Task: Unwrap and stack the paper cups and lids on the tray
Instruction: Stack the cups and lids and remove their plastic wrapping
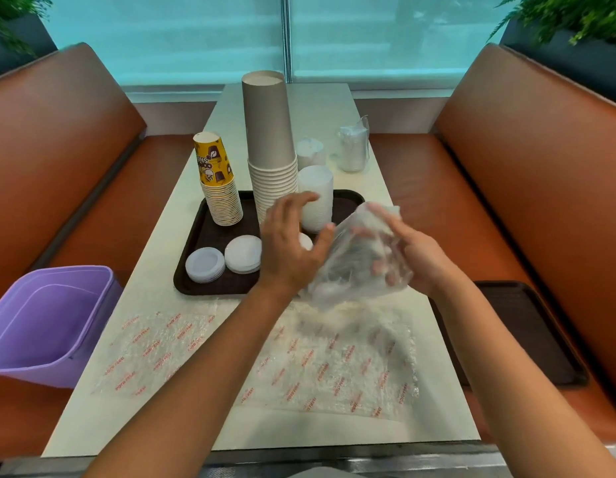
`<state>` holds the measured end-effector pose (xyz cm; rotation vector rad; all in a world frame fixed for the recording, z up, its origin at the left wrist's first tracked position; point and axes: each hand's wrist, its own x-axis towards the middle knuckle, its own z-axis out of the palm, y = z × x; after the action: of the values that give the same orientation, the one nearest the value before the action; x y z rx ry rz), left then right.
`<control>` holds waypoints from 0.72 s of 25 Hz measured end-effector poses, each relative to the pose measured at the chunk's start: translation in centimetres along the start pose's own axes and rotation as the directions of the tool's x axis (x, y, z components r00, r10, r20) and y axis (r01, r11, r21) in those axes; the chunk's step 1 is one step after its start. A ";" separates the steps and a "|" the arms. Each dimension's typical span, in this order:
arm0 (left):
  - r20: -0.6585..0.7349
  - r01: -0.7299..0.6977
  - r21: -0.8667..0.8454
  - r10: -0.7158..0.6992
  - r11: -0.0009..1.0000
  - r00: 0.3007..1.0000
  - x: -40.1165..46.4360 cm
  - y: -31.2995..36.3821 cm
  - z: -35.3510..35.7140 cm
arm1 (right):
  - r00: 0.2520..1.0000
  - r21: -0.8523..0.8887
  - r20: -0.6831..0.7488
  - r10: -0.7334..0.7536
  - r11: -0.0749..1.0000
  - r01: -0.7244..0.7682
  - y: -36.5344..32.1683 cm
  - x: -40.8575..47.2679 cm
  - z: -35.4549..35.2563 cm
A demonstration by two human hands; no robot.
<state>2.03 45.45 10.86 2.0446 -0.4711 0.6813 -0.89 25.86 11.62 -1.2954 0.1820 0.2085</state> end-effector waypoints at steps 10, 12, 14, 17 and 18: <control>0.392 0.625 -0.344 -0.497 0.701 0.774 0.8 0.3 2.0 | 0.942 -0.278 0.311 0.129 0.960 -0.039 1.0 -1.0 -1.3; 0.337 0.650 -0.380 -0.557 0.658 0.760 1.1 0.5 1.7 | 0.992 -0.167 0.124 0.026 0.986 -0.005 1.0 -1.0 -0.8; 0.101 0.418 -0.267 -0.406 0.868 0.908 -0.2 0.5 0.9 | 0.988 0.037 -0.130 -0.085 0.995 0.091 0.7 -1.1 -0.3; 0.240 0.023 0.088 -0.044 0.996 0.970 -3.7 0.4 1.2 | 0.954 0.319 -0.291 -0.067 0.934 0.163 0.9 -0.9 -0.4; 0.375 0.024 0.164 -0.085 0.986 0.923 -4.9 0.5 1.7 | 0.959 0.408 -0.283 -0.021 0.902 0.140 0.8 -1.0 -0.3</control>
<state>-1.58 44.07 7.30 2.3419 -0.5949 0.2888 -2.07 25.76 11.02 -0.8869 0.3858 -0.0838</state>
